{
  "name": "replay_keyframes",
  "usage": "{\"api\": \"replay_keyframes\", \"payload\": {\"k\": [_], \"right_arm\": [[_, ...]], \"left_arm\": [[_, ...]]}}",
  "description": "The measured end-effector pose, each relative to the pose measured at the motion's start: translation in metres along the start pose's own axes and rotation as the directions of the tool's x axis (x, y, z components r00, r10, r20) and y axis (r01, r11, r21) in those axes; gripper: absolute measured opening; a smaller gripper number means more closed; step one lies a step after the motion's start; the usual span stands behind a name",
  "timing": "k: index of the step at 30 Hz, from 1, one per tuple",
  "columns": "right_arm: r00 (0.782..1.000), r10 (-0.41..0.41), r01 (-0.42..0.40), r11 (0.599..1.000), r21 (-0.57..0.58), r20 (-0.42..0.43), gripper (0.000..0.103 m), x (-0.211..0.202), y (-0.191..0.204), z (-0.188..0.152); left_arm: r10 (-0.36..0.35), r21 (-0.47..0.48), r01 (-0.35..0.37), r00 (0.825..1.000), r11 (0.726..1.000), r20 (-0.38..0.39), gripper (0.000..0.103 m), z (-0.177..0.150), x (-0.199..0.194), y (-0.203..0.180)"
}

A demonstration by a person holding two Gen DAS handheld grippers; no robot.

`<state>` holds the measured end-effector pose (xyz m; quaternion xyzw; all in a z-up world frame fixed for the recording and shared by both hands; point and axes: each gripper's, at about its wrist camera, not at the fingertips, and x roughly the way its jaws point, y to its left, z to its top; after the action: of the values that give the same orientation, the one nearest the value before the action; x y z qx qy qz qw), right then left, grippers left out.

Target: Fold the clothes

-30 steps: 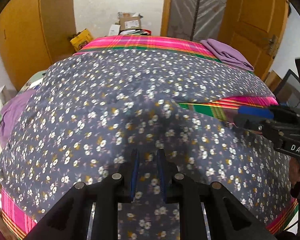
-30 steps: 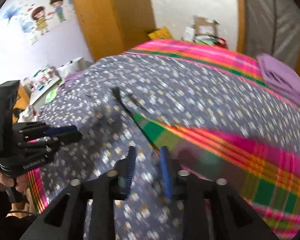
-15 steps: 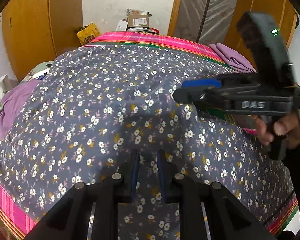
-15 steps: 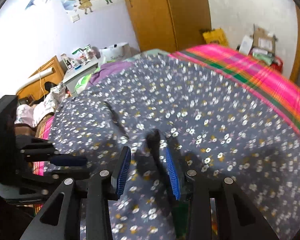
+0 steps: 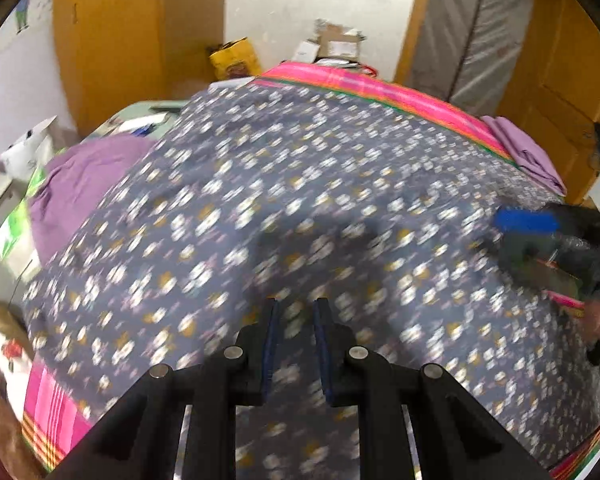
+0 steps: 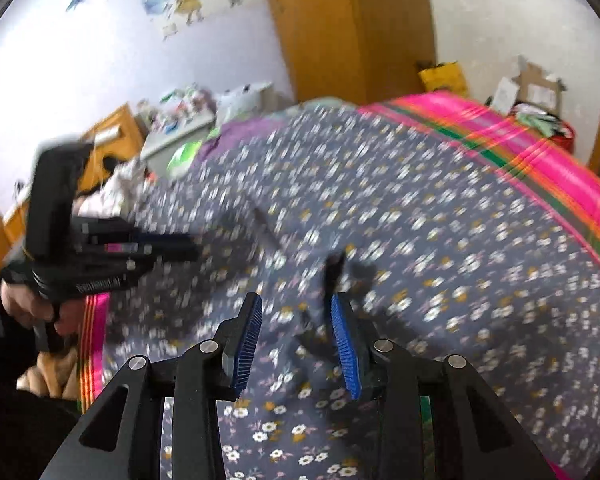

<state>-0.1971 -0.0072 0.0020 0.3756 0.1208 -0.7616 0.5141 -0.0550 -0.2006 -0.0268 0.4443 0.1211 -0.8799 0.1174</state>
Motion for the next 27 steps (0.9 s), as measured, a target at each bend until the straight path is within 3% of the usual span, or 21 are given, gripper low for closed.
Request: {"api": "replay_keyframes", "payload": {"k": [7, 10, 14, 19, 27], "right_arm": [[0.997, 0.035, -0.036, 0.999, 0.011, 0.068, 0.038, -0.009, 0.021, 0.008], [1.000, 0.009, -0.008, 1.000, -0.026, 0.029, 0.037, 0.009, 0.038, 0.017], [1.000, -0.023, 0.023, 0.999, -0.030, -0.002, 0.023, 0.036, 0.038, 0.032], [0.993, -0.110, 0.109, 0.994, -0.026, -0.044, 0.024, 0.063, 0.016, 0.056], [0.996, 0.012, -0.017, 0.998, -0.062, -0.083, 0.023, 0.078, 0.035, 0.039]], "left_arm": [[-0.019, 0.017, 0.019, 1.000, 1.000, 0.011, 0.018, -0.019, -0.015, 0.001], [-0.018, 0.011, 0.018, 1.000, 1.000, 0.018, 0.018, -0.020, -0.020, 0.003], [-0.004, -0.003, 0.005, 0.999, 1.000, 0.034, 0.018, -0.021, -0.025, 0.008], [0.006, -0.013, -0.005, 1.000, 1.000, 0.027, 0.018, -0.025, -0.026, 0.016], [0.089, -0.039, -0.087, 0.995, 0.995, 0.053, 0.018, -0.019, -0.029, 0.032]]}}
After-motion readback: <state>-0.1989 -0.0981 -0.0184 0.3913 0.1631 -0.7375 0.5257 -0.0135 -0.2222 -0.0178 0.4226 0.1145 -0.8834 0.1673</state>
